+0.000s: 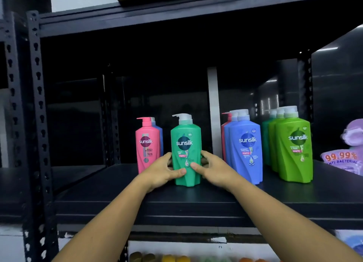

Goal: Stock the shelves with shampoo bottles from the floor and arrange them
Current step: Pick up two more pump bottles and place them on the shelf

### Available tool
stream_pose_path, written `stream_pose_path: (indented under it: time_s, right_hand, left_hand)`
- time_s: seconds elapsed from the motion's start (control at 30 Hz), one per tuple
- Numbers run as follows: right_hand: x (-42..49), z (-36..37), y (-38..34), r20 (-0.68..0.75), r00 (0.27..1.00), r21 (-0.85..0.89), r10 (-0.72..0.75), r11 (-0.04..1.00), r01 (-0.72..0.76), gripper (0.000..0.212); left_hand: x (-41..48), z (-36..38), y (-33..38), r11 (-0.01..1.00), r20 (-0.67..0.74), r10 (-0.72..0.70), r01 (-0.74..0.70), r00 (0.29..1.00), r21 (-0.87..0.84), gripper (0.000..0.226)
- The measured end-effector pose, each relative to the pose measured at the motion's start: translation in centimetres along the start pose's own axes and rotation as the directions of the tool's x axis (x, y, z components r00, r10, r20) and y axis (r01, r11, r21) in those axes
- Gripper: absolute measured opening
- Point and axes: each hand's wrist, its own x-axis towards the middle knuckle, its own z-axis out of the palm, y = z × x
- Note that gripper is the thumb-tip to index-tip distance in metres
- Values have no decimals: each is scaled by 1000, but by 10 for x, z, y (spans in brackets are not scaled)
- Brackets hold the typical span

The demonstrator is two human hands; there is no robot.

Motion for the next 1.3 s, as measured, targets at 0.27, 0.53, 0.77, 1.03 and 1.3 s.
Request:
stream_pose_path:
  time_s: [0.27,0.53,0.77,1.03,1.3]
  right_hand:
    - [5,4,17,63,998,-28,-4,1000,6,55]
    - [1,3,14,44,999,-58,-19,998,22,79]
    - [0,2,13,-2,1000,-113,-12,994,12,78]
    - [-1,3,15,-3,1000,-76,-20,997,20,71]
    - [1,3,16,-10,1000,-88,-9,996,8,70]
  left_hand:
    - [1,0,-13,998,-49,-19,22,999,63,44]
    - [0,0,-13,991,-83,39,-28,996,128,45]
    - [-2,2,-9,986,-106,73,-55,992,158,42]
    - [-3,2,-8,983,-93,64,-47,994,177,46]
    - [-1,1,-10,986,-97,36,-20,995,166,54]
